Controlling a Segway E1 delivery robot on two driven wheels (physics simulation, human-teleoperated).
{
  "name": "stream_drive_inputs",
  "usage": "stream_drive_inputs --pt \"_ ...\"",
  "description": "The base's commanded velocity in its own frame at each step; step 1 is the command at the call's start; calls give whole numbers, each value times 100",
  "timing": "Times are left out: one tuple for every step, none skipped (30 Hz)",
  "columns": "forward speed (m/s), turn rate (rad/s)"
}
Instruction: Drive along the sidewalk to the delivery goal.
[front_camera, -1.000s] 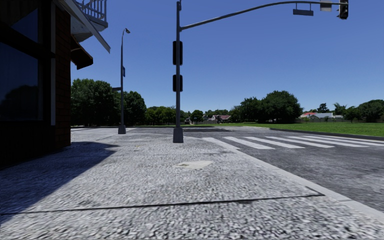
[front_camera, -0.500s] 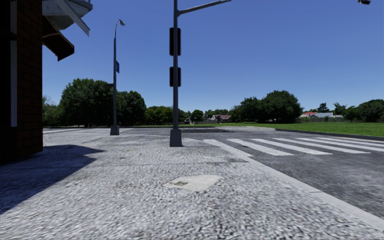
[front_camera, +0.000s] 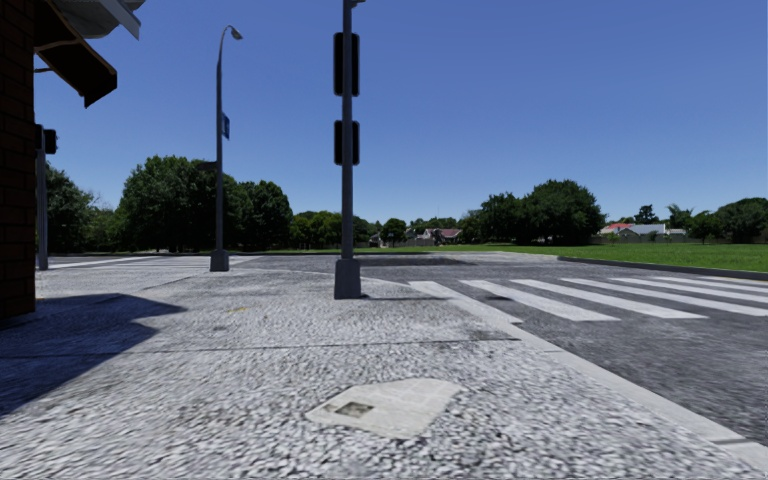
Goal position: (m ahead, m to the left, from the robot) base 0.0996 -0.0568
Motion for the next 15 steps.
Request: stream_drive_inputs --pt "0 0" --pt "0 0" --pt "0 0" --pt "0 0" --pt "0 0" --pt "0 0" --pt "0 0" --pt "0 0" --pt "0 0" --pt "0 0" --pt "0 0" --pt "0 0" --pt "0 0" --pt "0 0" --pt "0 0"
